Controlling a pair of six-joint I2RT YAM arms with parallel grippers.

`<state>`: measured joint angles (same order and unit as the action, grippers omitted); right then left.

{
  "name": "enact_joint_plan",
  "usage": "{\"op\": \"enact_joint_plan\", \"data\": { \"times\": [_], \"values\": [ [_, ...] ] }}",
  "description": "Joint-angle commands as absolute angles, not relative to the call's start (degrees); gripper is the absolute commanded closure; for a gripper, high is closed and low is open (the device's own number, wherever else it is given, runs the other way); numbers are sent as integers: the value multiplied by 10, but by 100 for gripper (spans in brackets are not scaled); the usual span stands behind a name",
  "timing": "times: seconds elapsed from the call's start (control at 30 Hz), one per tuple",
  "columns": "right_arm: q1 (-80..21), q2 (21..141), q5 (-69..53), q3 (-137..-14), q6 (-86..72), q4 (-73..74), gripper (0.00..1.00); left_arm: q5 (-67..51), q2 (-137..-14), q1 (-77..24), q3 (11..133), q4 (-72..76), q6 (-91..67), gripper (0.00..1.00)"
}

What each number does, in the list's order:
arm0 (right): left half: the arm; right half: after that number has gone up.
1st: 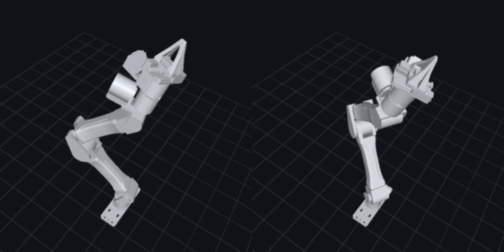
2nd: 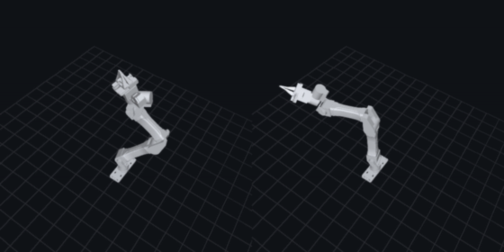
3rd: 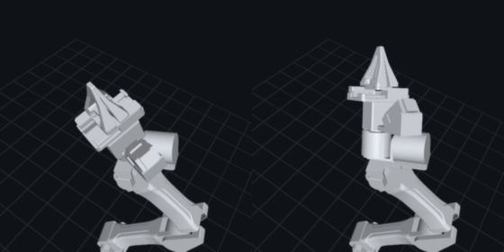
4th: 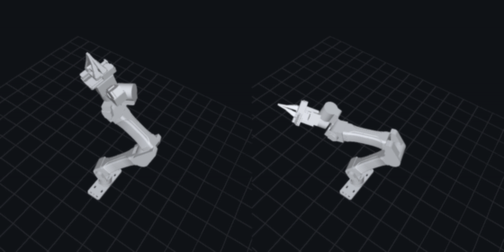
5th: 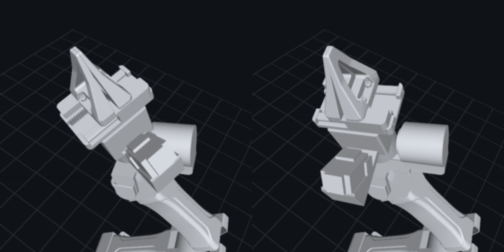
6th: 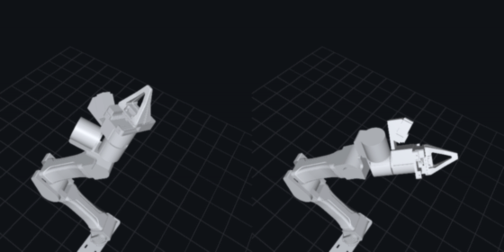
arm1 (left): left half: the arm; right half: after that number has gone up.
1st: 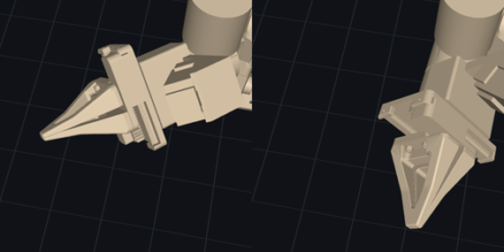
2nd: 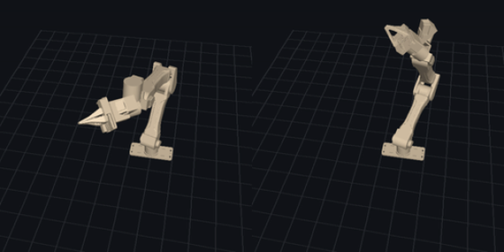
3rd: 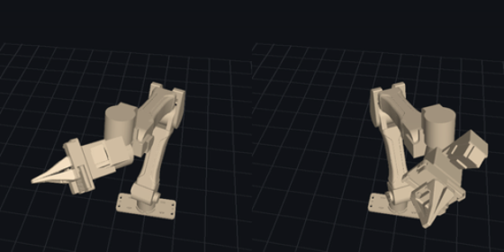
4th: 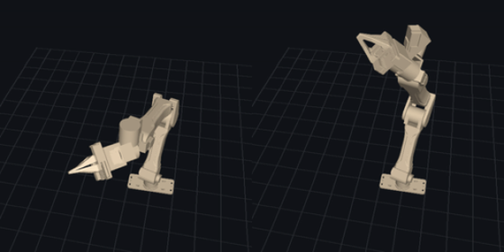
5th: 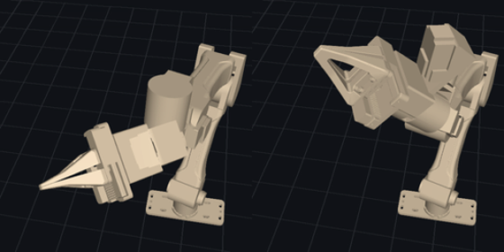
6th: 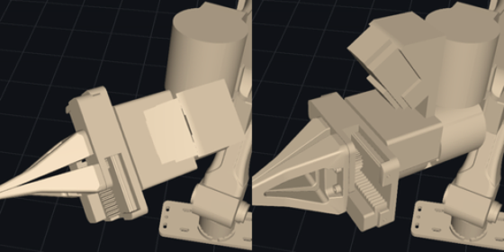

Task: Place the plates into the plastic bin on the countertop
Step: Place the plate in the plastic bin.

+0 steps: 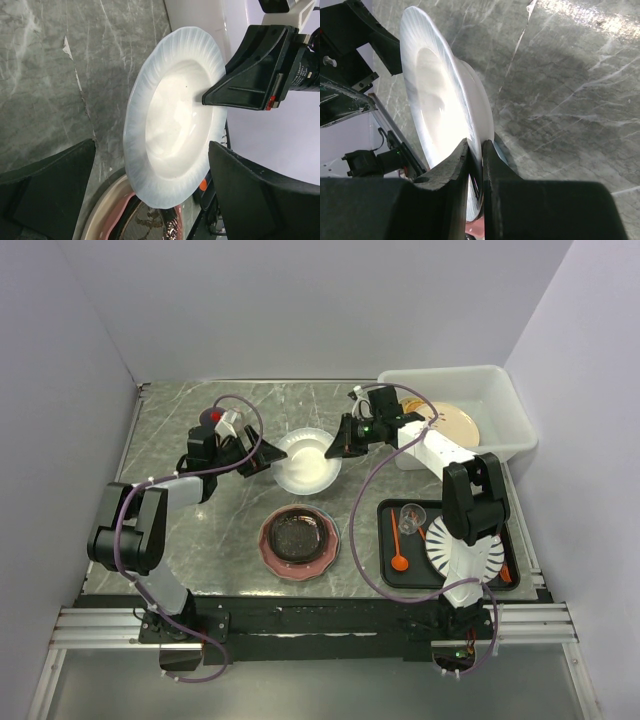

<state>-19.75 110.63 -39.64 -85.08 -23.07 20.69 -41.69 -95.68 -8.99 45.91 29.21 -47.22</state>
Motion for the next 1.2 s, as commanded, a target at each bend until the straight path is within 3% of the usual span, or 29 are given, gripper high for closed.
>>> {"op": "enact_joint_plan", "data": {
  "times": [0.0, 0.47, 1.17],
  "values": [
    [-196, 1080, -409, -889, -235, 196, 100, -405, -938, -92, 458, 297, -460, 1],
    [-134, 1092, -407, -943, -260, 187, 100, -370, -895, -92, 459, 253, -434, 1],
    [48, 1063, -417, -961, -316, 148, 100, -364, -899, -92, 463, 236, -424, 1]
  ]
}}
